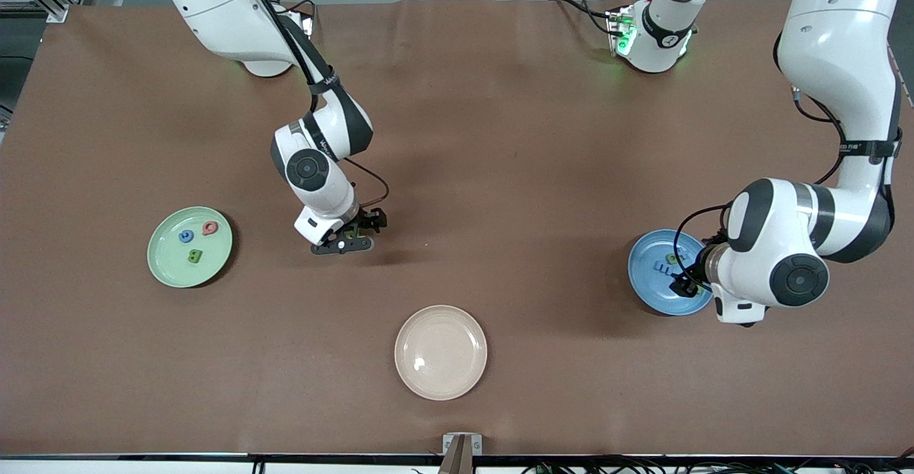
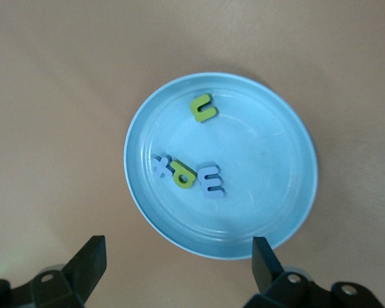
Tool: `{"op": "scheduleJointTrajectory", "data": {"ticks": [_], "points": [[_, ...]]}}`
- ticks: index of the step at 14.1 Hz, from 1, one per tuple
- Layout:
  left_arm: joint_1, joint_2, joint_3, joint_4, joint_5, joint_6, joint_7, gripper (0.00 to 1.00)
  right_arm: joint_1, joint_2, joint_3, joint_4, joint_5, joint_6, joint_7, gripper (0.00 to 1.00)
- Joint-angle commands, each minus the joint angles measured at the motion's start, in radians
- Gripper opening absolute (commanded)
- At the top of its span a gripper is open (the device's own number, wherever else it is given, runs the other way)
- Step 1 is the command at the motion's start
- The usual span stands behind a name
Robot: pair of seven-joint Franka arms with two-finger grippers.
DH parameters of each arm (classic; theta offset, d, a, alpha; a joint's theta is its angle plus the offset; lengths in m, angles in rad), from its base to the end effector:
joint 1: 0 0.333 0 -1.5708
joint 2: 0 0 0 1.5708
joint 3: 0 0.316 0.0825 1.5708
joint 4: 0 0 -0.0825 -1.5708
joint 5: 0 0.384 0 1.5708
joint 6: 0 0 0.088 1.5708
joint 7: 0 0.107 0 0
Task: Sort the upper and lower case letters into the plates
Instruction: 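Drop the u on the blue plate while the right gripper grasps the green N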
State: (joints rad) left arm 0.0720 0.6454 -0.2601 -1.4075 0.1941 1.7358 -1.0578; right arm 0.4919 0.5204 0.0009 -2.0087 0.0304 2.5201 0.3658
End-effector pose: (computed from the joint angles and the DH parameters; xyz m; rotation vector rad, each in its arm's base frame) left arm 0.6814 -0.0796 0.3120 -2.6796 -1.1907 0.3327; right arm 0.5323 0.2855 0.1916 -3.1248 -0.1596 0.0246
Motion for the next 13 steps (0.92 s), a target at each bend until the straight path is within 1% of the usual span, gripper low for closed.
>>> {"op": "scheduleJointTrajectory", "data": {"ticks": [1,4,5,7,9,11,13], "points": [[-0.009,-0.058,-0.002,0.018,0.002,-0.002,0.019,1.00,-0.004,0.000,-0.001,-0.013,0.010,0.019,0.007,0.92],[-0.012,-0.120,-0.024,0.027,0.007,-0.004,0.045,1.00,-0.006,0.016,-0.002,-0.013,0.011,0.026,0.007,0.85],[-0.014,-0.144,-0.027,0.027,0.005,-0.004,0.086,1.00,-0.006,0.016,-0.002,-0.013,0.010,0.026,0.007,0.80],[0.000,-0.173,-0.024,0.050,0.004,-0.028,0.265,1.00,-0.006,0.018,-0.004,-0.013,0.010,0.026,0.005,0.70],[0.009,-0.222,-0.013,0.058,-0.008,-0.056,0.436,1.00,-0.006,0.018,-0.006,-0.013,0.008,0.026,0.005,0.64],[0.031,-0.280,-0.019,0.053,-0.008,-0.074,0.498,1.00,-0.007,0.020,-0.006,-0.013,0.003,0.028,0.005,0.59],[0.034,-0.331,-0.019,0.055,-0.008,-0.142,0.548,1.00,-0.006,0.026,-0.007,-0.012,-0.001,0.029,0.005,0.51]]}}
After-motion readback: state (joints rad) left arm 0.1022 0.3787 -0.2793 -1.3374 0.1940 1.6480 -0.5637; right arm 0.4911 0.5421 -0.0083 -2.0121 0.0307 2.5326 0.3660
